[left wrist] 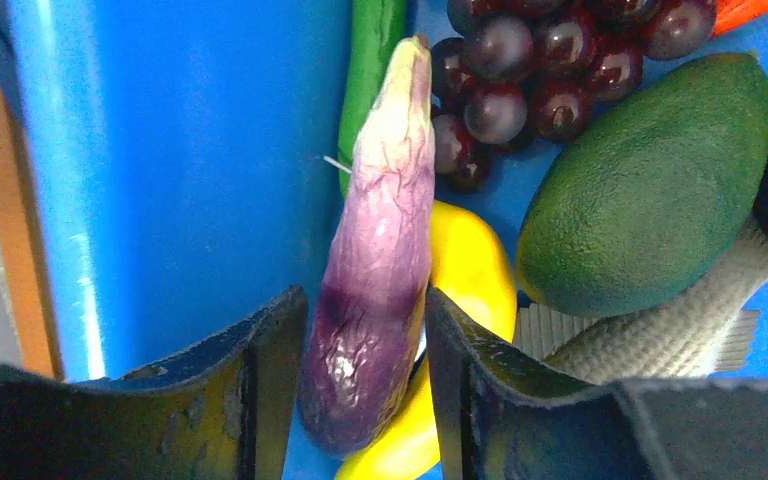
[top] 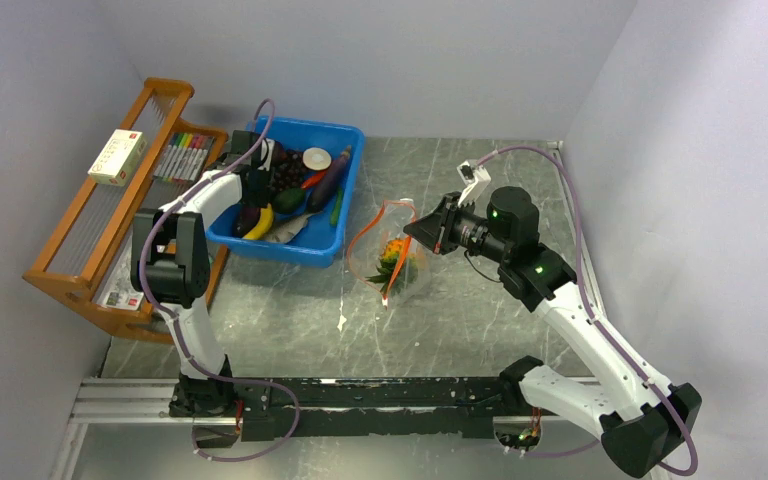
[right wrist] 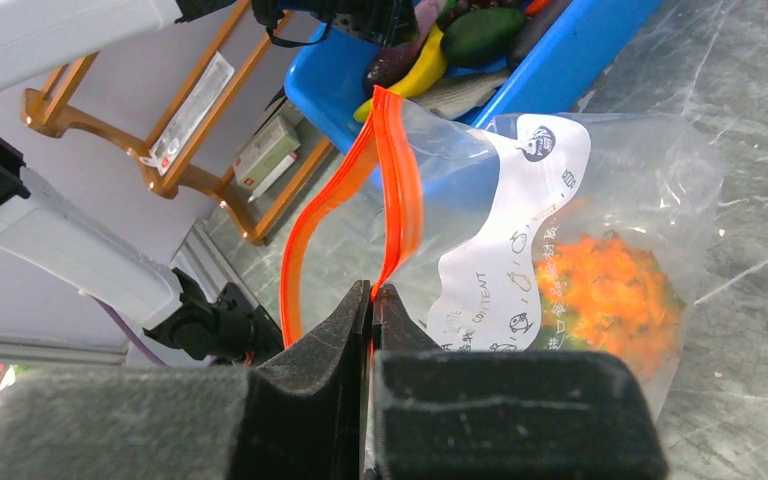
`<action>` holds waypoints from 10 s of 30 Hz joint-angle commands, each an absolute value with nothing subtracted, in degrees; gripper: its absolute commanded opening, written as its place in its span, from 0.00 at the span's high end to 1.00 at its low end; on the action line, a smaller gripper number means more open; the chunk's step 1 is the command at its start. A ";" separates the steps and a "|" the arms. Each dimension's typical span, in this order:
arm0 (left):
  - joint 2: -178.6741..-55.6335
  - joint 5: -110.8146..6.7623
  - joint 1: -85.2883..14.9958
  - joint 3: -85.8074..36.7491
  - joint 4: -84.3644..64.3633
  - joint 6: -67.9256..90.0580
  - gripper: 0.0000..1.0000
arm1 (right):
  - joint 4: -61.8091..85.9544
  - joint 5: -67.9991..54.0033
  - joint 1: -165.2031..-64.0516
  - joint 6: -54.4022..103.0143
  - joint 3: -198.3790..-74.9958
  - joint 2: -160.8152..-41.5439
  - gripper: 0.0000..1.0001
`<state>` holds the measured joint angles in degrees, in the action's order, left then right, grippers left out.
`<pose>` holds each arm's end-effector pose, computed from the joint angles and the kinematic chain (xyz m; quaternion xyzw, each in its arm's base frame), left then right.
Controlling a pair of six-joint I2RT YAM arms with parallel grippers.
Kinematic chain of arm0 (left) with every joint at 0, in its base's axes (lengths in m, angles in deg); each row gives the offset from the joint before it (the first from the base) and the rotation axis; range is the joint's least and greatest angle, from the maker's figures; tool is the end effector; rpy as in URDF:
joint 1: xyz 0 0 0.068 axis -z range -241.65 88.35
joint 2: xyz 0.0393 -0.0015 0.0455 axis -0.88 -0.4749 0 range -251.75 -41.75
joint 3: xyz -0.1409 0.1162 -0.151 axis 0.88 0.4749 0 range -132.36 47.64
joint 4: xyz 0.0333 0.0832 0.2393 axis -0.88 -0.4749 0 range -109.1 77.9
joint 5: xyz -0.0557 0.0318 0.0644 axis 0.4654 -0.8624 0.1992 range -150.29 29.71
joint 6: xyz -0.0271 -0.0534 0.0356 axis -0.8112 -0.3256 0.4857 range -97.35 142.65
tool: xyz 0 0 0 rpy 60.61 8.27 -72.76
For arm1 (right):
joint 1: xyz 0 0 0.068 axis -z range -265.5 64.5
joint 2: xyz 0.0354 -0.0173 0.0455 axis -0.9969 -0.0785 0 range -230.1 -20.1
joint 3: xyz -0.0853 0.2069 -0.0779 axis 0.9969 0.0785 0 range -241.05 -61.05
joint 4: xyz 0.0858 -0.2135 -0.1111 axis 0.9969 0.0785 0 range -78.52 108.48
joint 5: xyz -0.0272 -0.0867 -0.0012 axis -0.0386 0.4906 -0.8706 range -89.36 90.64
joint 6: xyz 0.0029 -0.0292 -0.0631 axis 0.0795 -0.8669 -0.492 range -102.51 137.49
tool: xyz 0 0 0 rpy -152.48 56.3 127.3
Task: Place the food in the zip-top bag and seal the zipper
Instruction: Pick up the fake vegetable from the bin, then place the fake vegetable in the zipper food storage bag, then adjust the zipper on the food storage bag, then pick up the fake fruit from the bin.
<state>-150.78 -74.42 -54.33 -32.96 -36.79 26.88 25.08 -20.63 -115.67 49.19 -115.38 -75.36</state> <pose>0.4081 -0.0385 0.1638 0.0561 0.9406 0.1082 0.3169 0.2085 0.1449 0.3241 -0.1026 0.7787 0.4344 0.4408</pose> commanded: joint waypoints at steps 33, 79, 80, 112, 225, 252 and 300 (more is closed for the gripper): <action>-139.66 -65.50 -52.08 -35.59 -39.56 19.43 0.77 | 20.35 -18.56 -115.61 51.43 -113.58 -75.09 1.00; -107.19 -5.63 -39.07 1.16 29.01 -18.12 0.79 | 3.64 -29.23 -115.65 74.08 -107.23 -81.02 1.00; -107.17 -6.86 -38.49 0.85 26.90 -15.46 0.80 | 2.29 -29.81 -115.65 74.67 -106.82 -80.81 1.00; -114.54 -4.31 -35.64 15.23 55.49 0.95 0.72 | -0.04 -31.69 -115.62 75.91 -106.58 -81.75 1.00; -110.20 -26.66 -31.82 -16.04 -22.30 12.06 0.40 | 20.57 -41.98 -110.11 48.72 -120.83 -86.23 1.00; -121.34 -58.65 -37.13 -26.42 -38.65 19.44 0.35 | 29.49 -31.66 -110.09 45.61 -122.65 -81.71 1.00; -160.74 -62.40 -50.04 -42.57 -39.28 33.19 0.22 | 24.13 -33.38 -110.11 50.27 -118.98 -79.92 1.00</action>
<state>-159.15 -60.69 -49.61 -39.62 -38.37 32.32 26.04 -33.01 -110.30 50.05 -119.47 -81.02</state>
